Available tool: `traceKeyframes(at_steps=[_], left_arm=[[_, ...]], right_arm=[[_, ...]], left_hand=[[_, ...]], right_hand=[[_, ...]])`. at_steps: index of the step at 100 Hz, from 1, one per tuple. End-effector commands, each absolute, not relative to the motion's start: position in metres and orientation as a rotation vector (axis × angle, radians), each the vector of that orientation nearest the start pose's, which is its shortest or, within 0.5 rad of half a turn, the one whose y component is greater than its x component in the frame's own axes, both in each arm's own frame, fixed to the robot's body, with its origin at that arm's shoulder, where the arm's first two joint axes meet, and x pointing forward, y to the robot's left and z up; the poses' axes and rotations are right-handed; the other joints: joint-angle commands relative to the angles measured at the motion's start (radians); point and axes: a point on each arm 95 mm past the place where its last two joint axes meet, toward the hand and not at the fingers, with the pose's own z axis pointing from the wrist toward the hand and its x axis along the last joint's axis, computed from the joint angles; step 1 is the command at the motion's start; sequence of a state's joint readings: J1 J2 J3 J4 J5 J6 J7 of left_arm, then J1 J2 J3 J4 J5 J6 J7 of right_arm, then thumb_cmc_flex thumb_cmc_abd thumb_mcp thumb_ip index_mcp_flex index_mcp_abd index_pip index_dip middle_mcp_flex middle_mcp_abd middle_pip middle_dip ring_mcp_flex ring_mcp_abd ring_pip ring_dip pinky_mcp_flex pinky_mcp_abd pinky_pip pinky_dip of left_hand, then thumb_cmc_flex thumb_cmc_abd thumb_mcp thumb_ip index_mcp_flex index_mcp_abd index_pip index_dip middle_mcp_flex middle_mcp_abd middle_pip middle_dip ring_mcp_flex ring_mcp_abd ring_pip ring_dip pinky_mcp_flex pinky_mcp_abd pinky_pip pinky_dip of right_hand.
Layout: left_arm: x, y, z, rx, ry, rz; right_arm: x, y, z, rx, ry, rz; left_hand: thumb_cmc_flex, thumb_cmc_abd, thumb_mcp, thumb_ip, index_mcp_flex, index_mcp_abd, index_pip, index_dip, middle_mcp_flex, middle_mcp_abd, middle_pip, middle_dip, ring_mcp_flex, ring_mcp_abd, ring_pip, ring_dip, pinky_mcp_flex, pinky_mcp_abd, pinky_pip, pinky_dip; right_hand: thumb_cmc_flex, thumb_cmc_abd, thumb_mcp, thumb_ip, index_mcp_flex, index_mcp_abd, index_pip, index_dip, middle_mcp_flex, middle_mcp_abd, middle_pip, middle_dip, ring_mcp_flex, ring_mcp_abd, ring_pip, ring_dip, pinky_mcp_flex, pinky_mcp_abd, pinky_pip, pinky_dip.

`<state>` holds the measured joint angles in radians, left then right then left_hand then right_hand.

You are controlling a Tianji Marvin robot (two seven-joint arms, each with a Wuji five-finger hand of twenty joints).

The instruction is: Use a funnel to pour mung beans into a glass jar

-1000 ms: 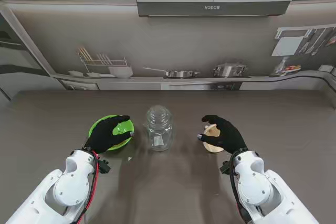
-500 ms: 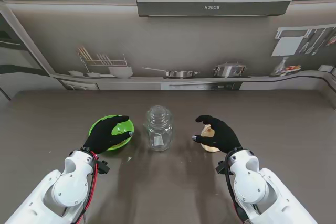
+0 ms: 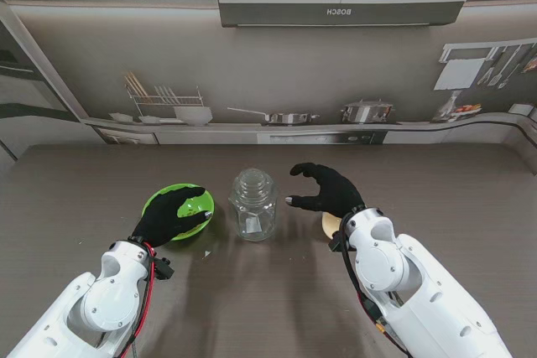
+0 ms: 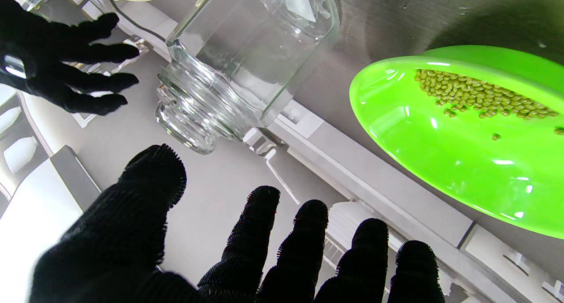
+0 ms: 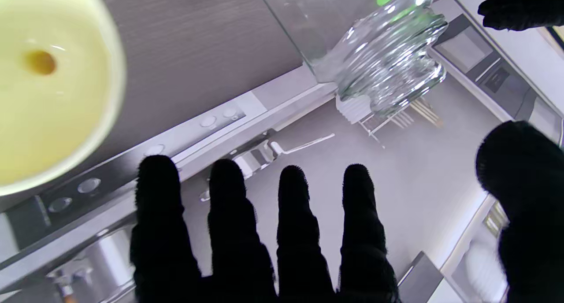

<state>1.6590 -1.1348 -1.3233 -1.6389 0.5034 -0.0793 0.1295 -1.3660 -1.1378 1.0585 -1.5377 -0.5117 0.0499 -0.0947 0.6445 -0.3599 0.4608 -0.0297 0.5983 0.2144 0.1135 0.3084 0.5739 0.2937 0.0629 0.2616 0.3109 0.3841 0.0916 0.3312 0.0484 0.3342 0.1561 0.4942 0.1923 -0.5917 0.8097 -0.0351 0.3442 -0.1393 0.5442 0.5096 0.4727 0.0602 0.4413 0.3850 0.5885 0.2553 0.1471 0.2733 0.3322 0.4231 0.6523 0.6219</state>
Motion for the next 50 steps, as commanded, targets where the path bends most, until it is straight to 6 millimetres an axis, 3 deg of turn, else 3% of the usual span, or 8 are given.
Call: traceKeyframes(at_steps=[1, 50], left_arm=[[0.387, 0.022, -0.316, -1.631, 1.053, -1.857], [0.388, 0.018, -0.316, -1.640, 1.066, -1.868]], right_arm=[[0.452, 0.057, -0.280, -1.997, -1.660, -2.466], [0.489, 0.100, -0.261, -1.838, -1.929, -2.421]], left_hand=[[0.007, 0.030, -0.025, 0.002, -0.021, -0.008, -0.005, -0.006, -0.023, -0.003, 0.000, -0.006, -0.027, -0.017, -0.021, -0.016, -0.023, 0.004, -0.022, -0.007], [0.011, 0.036, -0.033, 0.003, -0.020, -0.009, -0.004, -0.007, -0.022, 0.002, 0.000, -0.003, -0.026, -0.020, -0.021, -0.015, -0.024, 0.003, -0.020, -0.005]], right_hand=[[-0.046, -0.001, 0.003, 0.003, 0.006, -0.024, -0.022, -0.008, -0.028, -0.012, -0.014, -0.007, 0.024, -0.020, 0.007, 0.009, 0.006, -0.003, 0.032, 0.018], [-0.069, 0.009, 0.011, 0.007, -0.018, -0.035, -0.048, 0.004, -0.056, -0.015, -0.002, -0.001, 0.049, -0.032, 0.029, 0.024, 0.030, -0.021, 0.081, 0.032]])
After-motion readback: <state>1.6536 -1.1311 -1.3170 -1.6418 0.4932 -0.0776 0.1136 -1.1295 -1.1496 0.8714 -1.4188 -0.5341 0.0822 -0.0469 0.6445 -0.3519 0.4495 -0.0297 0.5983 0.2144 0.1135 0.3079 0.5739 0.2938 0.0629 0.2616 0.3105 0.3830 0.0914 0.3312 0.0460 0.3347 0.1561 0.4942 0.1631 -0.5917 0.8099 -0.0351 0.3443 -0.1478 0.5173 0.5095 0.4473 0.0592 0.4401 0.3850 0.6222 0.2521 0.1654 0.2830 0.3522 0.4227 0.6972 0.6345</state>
